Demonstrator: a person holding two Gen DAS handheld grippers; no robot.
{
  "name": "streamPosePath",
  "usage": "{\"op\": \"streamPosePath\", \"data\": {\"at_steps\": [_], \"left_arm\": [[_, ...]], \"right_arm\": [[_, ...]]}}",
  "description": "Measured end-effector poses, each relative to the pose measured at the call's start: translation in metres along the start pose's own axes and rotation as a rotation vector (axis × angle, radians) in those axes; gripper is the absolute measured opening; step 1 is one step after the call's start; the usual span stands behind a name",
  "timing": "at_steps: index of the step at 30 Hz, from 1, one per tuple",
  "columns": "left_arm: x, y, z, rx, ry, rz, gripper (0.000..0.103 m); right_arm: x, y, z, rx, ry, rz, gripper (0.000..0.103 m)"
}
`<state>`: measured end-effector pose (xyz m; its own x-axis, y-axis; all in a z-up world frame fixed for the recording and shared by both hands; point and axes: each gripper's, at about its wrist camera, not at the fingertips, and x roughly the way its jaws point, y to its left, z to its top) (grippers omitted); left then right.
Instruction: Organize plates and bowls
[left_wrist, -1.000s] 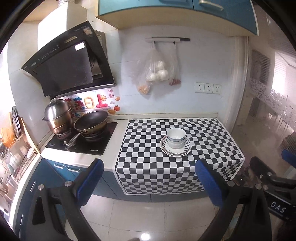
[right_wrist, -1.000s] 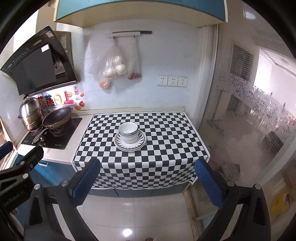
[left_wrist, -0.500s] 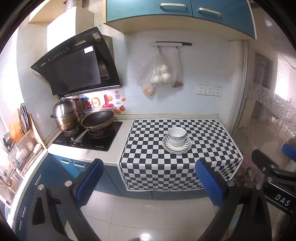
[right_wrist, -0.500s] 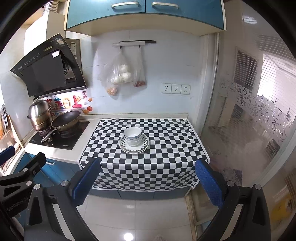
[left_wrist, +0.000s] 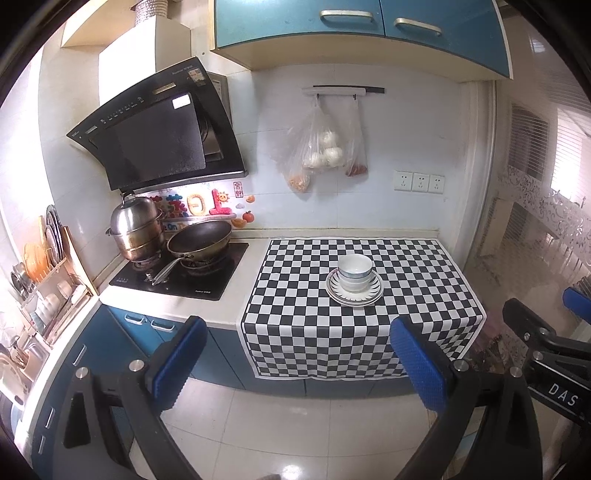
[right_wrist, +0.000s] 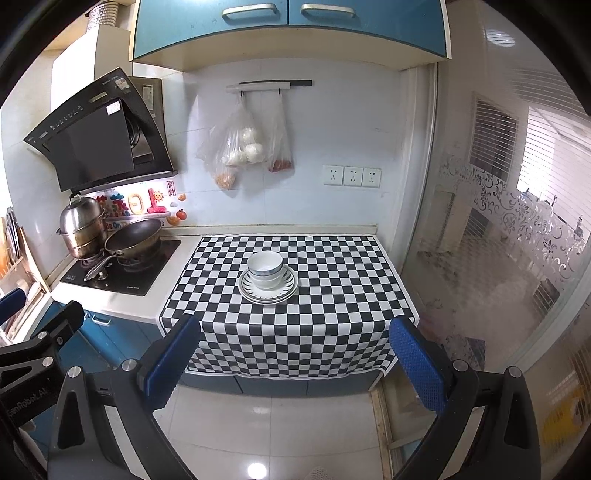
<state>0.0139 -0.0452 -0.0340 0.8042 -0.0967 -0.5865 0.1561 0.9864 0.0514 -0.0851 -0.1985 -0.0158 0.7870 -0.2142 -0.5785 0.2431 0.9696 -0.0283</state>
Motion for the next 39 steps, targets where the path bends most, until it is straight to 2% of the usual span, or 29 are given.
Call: {"op": "streamPosePath", "data": {"at_steps": [39], "left_arm": [[0.003, 0.004, 0.003, 0.002, 0.002, -0.004, 0.102]], "right_arm": [[0.013, -0.007, -0.001, -0.006, 0.017, -0.023, 0.103]]}}
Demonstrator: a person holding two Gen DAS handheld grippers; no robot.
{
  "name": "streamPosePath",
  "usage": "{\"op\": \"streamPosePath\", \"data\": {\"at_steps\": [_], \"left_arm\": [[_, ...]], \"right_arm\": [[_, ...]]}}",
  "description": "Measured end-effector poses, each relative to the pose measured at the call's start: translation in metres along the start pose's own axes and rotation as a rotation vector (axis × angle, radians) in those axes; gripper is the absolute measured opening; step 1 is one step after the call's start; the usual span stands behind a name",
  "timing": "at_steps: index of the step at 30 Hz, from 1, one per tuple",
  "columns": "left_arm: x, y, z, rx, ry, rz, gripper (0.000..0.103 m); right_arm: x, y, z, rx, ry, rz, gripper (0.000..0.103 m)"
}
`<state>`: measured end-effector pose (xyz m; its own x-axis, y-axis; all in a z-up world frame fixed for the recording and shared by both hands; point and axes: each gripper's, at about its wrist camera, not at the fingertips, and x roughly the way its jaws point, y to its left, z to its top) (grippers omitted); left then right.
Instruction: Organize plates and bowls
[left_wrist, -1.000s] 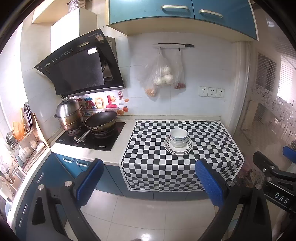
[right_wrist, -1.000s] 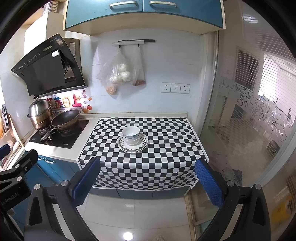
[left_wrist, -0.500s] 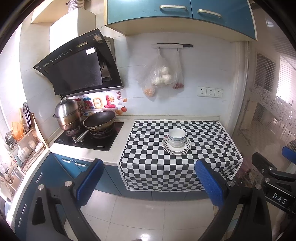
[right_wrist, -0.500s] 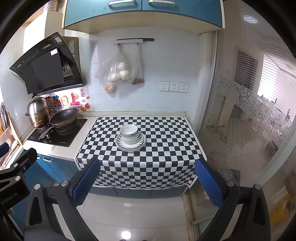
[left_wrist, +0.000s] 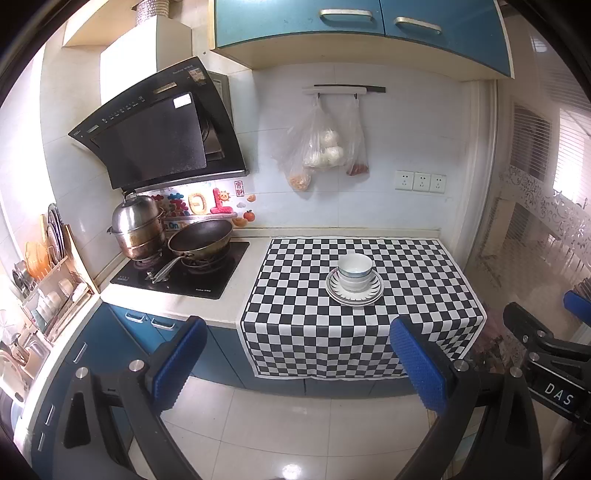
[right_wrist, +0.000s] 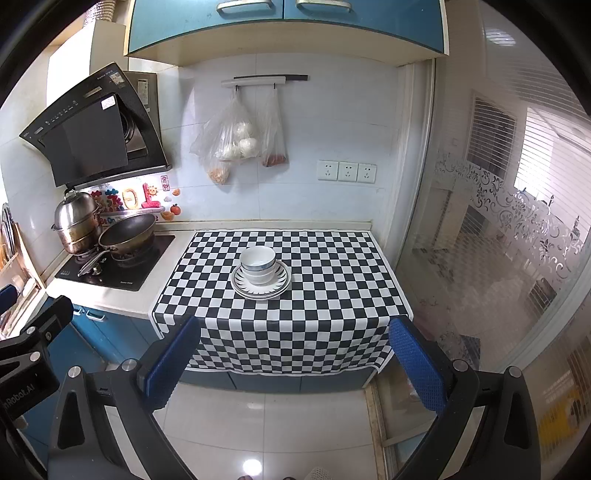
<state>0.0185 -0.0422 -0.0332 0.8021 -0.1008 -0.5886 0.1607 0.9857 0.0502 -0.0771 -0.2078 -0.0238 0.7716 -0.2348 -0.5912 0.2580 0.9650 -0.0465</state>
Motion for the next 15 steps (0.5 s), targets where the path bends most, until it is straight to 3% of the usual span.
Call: {"op": "streamPosePath", "data": {"at_steps": [15], "left_arm": [[0.0017, 0.0007, 0.0007, 0.002, -0.003, 0.004, 0.102]], "right_arm": [[-0.0036, -0.0053, -0.0014, 0.003, -0.003, 0.007, 0.103]]}}
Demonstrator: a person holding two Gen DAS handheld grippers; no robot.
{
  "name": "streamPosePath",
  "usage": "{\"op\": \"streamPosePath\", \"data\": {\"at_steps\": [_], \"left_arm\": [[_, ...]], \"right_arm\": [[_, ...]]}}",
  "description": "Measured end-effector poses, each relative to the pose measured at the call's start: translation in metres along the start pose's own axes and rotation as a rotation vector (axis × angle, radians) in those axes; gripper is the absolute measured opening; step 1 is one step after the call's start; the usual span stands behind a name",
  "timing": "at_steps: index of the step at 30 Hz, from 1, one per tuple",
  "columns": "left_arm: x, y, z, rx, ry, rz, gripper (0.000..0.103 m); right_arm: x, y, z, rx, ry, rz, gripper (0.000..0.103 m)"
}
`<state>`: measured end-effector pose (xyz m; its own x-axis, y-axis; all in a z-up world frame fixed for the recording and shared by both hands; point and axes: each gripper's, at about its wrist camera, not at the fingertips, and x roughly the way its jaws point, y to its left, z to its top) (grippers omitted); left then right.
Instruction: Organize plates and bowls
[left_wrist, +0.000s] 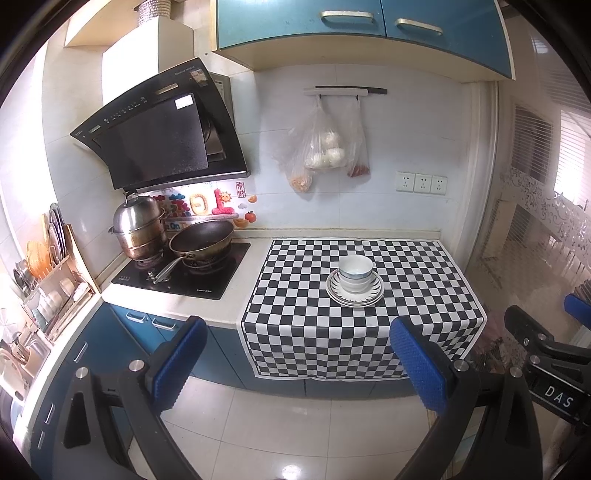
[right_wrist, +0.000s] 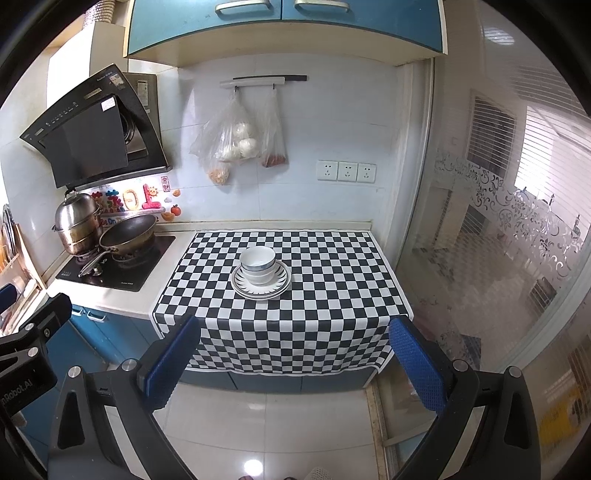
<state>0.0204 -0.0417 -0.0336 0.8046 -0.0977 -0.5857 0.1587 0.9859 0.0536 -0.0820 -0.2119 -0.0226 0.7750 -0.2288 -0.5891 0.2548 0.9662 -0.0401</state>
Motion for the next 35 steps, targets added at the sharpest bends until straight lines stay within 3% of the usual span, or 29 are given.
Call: {"op": "streamPosePath", "data": {"at_steps": [35], "left_arm": [[-0.002, -0.011, -0.001, 0.002, 0.004, 0.011, 0.102]], "right_arm": [[0.000, 0.001, 0.000, -0.001, 0.002, -0.004, 0.103]]}}
